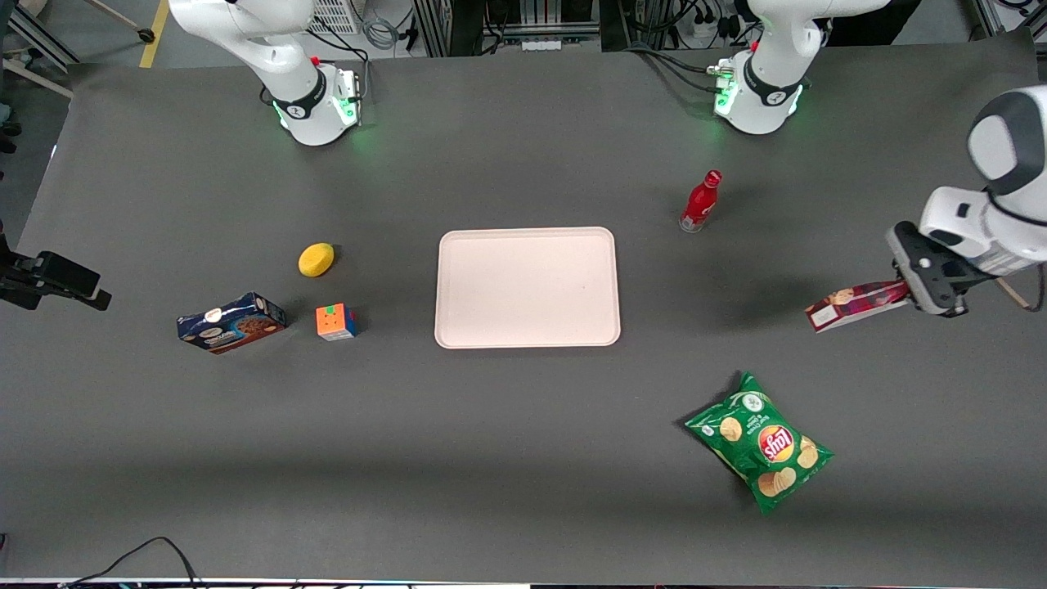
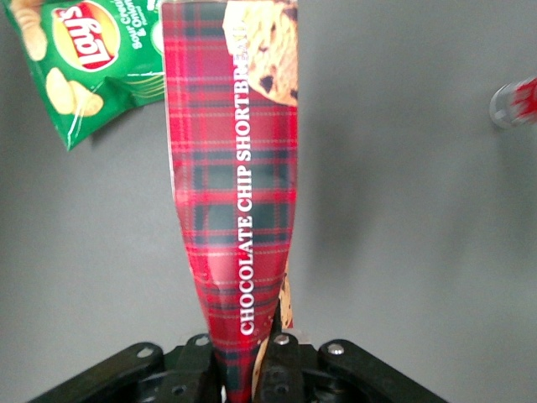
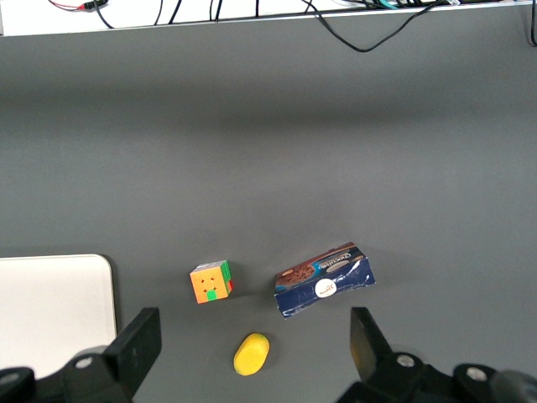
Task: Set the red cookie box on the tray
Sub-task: 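Lift the cookie box upright with the left gripper, then carry the upright cookie box over the white tray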
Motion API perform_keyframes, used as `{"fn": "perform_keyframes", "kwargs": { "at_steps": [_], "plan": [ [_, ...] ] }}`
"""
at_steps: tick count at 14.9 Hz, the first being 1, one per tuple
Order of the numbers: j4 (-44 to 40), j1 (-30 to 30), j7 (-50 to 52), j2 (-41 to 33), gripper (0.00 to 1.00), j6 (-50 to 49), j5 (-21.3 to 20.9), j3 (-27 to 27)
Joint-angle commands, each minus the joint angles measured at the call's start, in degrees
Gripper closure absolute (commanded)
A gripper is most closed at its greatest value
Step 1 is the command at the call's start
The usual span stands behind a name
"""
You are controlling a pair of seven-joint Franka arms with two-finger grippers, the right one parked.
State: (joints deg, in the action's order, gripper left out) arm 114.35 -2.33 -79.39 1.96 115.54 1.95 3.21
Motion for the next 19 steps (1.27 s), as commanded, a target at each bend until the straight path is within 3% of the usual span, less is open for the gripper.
{"fn": "perform_keyframes", "kwargs": {
  "at_steps": [1,8,13,16,19],
  "plan": [
    [-4.0,0.5,13.6,-1.8,0.95,-7.3,0.1,-0.4],
    [-3.9,0.4,54.8,-4.9,0.94,-11.7,0.0,-14.7],
    [-3.8,0.5,85.9,-4.5,0.96,-11.3,0.9,-27.7],
    [-3.7,0.6,96.9,-3.1,0.98,-9.6,4.8,-33.2],
    [-3.6,0.7,106.3,-1.4,0.97,-6.4,5.4,-38.5]
  ]
}}
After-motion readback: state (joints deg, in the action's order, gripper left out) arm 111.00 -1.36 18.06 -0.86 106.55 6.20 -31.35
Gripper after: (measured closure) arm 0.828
